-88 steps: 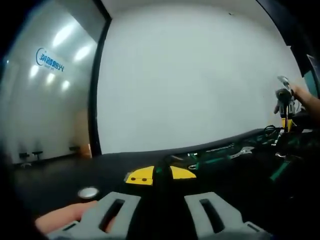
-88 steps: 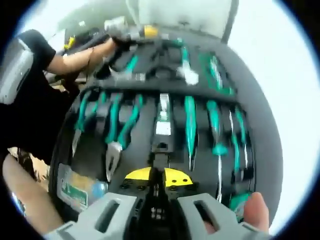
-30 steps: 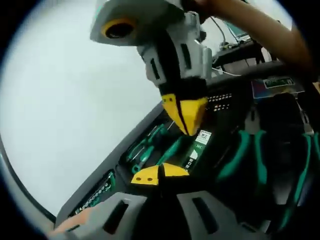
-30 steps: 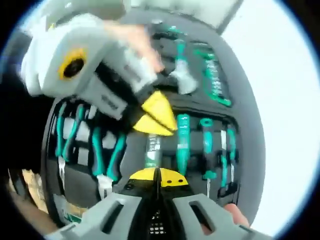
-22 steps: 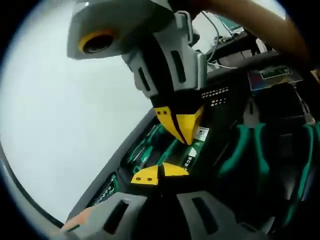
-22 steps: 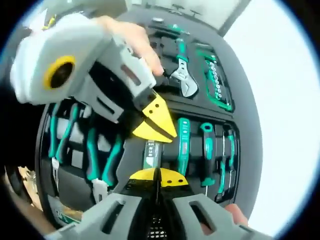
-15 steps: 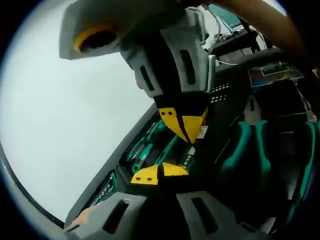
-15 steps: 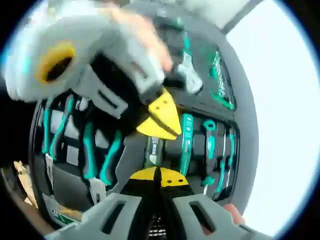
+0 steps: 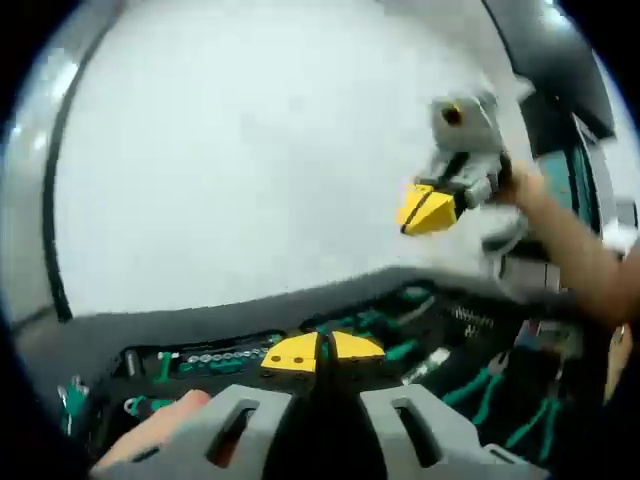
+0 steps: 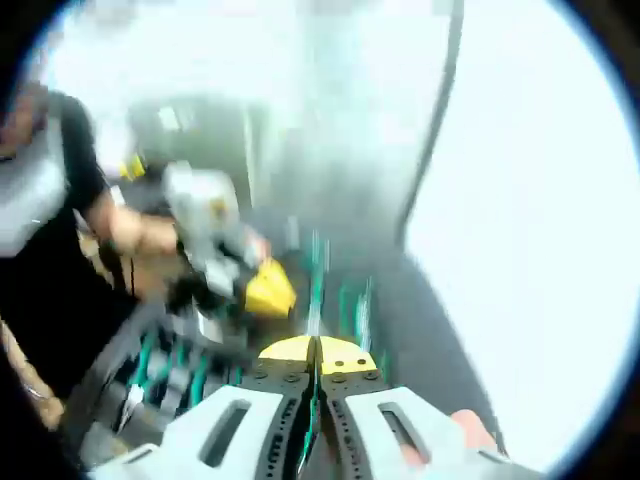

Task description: Pick up the tools and put them into their designated positions in the toolbox.

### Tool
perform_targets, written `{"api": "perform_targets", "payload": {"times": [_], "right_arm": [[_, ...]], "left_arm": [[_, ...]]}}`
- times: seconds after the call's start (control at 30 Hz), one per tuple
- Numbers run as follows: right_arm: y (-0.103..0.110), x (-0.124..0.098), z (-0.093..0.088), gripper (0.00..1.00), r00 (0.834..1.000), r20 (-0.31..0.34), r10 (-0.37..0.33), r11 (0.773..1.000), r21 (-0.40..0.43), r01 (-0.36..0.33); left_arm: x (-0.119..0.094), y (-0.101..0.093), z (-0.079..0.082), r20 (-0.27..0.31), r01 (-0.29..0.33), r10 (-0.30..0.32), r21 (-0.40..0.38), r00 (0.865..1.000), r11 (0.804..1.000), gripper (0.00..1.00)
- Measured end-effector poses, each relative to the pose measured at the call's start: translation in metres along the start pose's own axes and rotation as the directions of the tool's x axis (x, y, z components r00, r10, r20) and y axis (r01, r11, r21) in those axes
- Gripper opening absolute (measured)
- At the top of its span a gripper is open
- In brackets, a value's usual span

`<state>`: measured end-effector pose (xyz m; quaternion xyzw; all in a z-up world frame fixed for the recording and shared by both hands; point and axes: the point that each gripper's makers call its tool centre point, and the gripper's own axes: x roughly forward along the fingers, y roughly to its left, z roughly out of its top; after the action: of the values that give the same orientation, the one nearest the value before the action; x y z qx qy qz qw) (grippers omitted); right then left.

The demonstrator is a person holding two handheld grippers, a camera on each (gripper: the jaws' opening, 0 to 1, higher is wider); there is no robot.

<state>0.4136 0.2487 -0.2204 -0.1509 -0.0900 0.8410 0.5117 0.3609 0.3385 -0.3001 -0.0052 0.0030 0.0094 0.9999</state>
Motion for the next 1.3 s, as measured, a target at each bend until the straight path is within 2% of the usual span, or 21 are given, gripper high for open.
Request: {"api": "perform_targets", "payload": {"times": [0.1, 0.13, 0.23, 0.37, 0.43, 0.57, 0.6, 0.67, 0.7, 0.73, 0.77, 0.8, 0.87, 0.9, 0.97, 1.03, 1.07, 1.13, 1.17, 1.23, 1.3], "right_arm": [[0.021, -0.006, 0.032, 0.02, 0.977, 0.183, 0.108, 0.994, -0.042, -0.102], [0.028, -0.01, 0.047, 0.04, 0.955, 0.26, 0.141, 0.989, -0.073, -0.126], [0.046, -0.021, 0.074, 0.06, 0.891, 0.396, 0.222, 0.975, -0.11, -0.194], [0.066, -0.031, 0.089, 0.07, 0.823, 0.477, 0.307, 0.952, -0.163, -0.261], [0.073, -0.033, 0.09, 0.09, 0.813, 0.487, 0.32, 0.947, -0.178, -0.266], [0.072, -0.039, 0.09, 0.09, 0.803, 0.507, 0.312, 0.95, -0.181, -0.255], [0.067, -0.042, 0.09, 0.09, 0.806, 0.516, 0.29, 0.957, -0.167, -0.237], [0.049, -0.058, 0.099, 0.09, 0.785, 0.578, 0.221, 0.975, -0.1, -0.2], [0.041, -0.067, 0.104, 0.09, 0.77, 0.612, 0.181, 0.982, -0.07, -0.175], [0.029, -0.078, 0.112, 0.09, 0.742, 0.658, 0.129, 0.989, -0.035, -0.14], [0.009, -0.096, 0.121, 0.09, 0.692, 0.721, 0.041, 0.996, 0.029, -0.09], [-0.009, -0.109, 0.124, 0.1, 0.665, 0.746, -0.036, 0.995, 0.09, -0.047], [-0.041, -0.132, 0.119, 0.11, 0.627, 0.755, -0.192, 0.981, 0.169, 0.097], [-0.055, -0.143, 0.11, 0.11, 0.616, 0.745, -0.257, 0.967, 0.202, 0.158], [-0.073, -0.156, 0.095, 0.14, 0.603, 0.72, -0.343, 0.939, 0.244, 0.243], [-0.09, -0.168, 0.076, 0.19, 0.587, 0.687, -0.429, 0.902, 0.294, 0.315], [-0.101, -0.179, 0.062, 0.23, 0.564, 0.674, -0.476, 0.878, 0.33, 0.347], [-0.115, -0.197, 0.036, 0.33, 0.531, 0.652, -0.541, 0.84, 0.386, 0.381], [-0.117, -0.202, 0.025, 0.4, 0.527, 0.648, -0.55, 0.834, 0.397, 0.383], [-0.129, -0.217, -0.006, 0.44, 0.498, 0.616, -0.61, 0.792, 0.472, 0.387], [-0.124, -0.222, -0.031, 0.42, 0.451, 0.581, -0.678, 0.735, 0.543, 0.406]], "left_arm": [[-0.031, 0.017, 0.027, 0.096, -0.022, 0.028, -0.068, 0.995, 0.997, 0.01], [-0.035, 0.019, 0.029, 0.101, -0.032, 0.038, -0.068, 0.994, 0.997, 0.02], [-0.07, 0.043, 0.045, 0.164, -0.098, 0.104, -0.049, 0.981, 0.994, 0.04], [-0.11, 0.083, 0.052, 0.233, -0.18, 0.183, -0.035, 0.955, 0.983, 0.07], [-0.132, 0.11, 0.046, 0.222, -0.251, 0.253, -0.038, 0.942, 0.967, 0.07], [-0.176, 0.175, 0.035, 0.215, -0.453, 0.444, -0.01, 0.87, 0.892, 0.07], [-0.188, 0.194, 0.032, 0.22, -0.512, 0.504, -0.024, 0.835, 0.859, 0.07], [-0.204, 0.216, 0.028, 0.233, -0.554, 0.557, -0.085, 0.797, 0.828, 0.08], [-0.208, 0.22, 0.026, 0.23, -0.564, 0.569, -0.093, 0.79, 0.821, 0.08], [-0.218, 0.231, 0.021, 0.225, -0.597, 0.604, -0.107, 0.764, 0.795, 0.09], [-0.224, 0.237, 0.017, 0.216, -0.616, 0.629, -0.132, 0.747, 0.777, 0.09], [-0.233, 0.245, 0.012, 0.21, -0.636, 0.655, -0.159, 0.725, 0.755, 0.09], [-0.243, 0.26, 0.006, 0.203, -0.669, 0.69, -0.17, 0.695, 0.724, 0.12], [-0.249, 0.268, 0.0, 0.19, -0.695, 0.715, -0.171, 0.673, 0.699, 0.14], [-0.257, 0.278, -0.014, 0.147, -0.723, 0.745, -0.179, 0.65, 0.667, 0.15], [-0.256, 0.286, -0.029, 0.098, -0.721, 0.745, -0.196, 0.66, 0.665, 0.15], [-0.256, 0.291, -0.037, 0.067, -0.725, 0.745, -0.186, 0.664, 0.663, 0.16], [-0.257, 0.3, -0.052, 0.025, -0.748, 0.756, -0.134, 0.654, 0.651, 0.17], [-0.255, 0.303, -0.061, -0.003, -0.757, 0.761, -0.114, 0.648, 0.644, 0.17], [-0.25, 0.314, -0.074, -0.05, -0.754, 0.753, -0.105, 0.656, 0.649, 0.18], [-0.244, 0.322, -0.083, -0.095, -0.757, 0.751, -0.07, 0.654, 0.65, 0.23]]}}
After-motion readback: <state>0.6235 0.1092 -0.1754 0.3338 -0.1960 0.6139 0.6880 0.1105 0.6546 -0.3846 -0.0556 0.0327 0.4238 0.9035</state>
